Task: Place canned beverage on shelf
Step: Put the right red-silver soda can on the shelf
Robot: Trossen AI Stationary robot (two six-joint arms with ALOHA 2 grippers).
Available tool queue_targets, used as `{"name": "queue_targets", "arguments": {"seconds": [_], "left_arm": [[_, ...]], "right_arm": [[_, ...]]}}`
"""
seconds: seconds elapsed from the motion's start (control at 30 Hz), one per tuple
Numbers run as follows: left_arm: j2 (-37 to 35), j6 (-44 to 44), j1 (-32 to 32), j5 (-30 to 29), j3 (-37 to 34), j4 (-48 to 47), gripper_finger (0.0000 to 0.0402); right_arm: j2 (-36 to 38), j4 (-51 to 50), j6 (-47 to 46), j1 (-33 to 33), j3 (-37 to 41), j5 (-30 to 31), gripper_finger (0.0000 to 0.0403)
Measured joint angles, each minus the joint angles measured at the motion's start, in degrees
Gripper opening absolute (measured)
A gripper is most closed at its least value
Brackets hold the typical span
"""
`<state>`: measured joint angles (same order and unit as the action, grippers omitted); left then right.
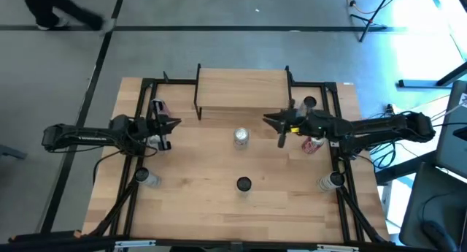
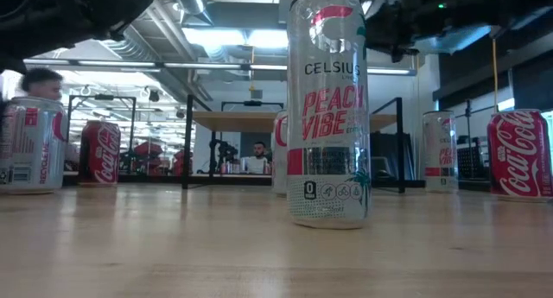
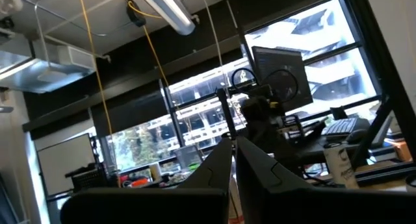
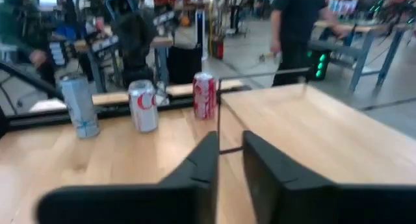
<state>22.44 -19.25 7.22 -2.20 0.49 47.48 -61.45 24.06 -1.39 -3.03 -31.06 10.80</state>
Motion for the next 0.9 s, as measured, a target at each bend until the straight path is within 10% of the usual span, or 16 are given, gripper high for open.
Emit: {"name": "queue_targets", "arguments": {"seconds": [0.43,0.9], "left_arm": [[0.44,-0.5,0.0,-0.04,0.0,-0.26,0.0005],[0.44,-0.39,0.0,-0.87,0.04,0.32,0.0005]], "right_arm": [[-21.31,-21.78,3.15,0.02,-17.57,-2.12,0.0338],[-23.89,-22.75,-0.29,0.0,-19.99,-7.17,0.0383]]}}
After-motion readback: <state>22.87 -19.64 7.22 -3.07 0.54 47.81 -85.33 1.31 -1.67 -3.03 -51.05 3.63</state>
